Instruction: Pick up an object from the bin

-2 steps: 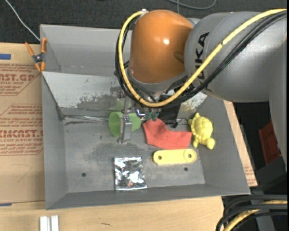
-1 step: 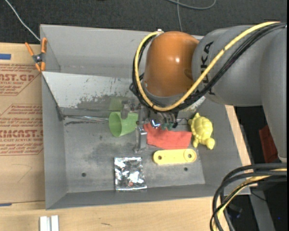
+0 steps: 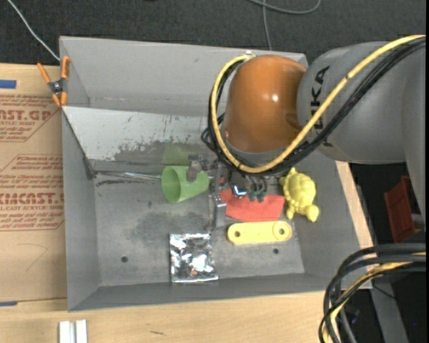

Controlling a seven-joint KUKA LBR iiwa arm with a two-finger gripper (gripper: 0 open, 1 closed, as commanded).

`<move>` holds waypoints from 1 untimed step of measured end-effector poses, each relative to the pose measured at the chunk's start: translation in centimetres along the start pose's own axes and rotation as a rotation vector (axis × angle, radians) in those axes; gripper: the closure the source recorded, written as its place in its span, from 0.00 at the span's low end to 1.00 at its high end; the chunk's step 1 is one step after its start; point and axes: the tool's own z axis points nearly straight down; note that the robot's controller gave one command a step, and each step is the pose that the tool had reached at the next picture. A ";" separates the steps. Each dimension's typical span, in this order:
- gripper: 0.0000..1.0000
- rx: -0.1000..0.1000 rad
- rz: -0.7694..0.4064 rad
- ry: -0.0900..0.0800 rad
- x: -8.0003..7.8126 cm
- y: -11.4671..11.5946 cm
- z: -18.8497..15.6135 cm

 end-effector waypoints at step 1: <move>0.00 -0.001 0.008 -0.004 -2.4 -1.7 7.1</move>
Offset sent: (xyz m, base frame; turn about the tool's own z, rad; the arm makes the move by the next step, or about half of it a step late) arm 0.0320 -0.0278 -0.0545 0.0822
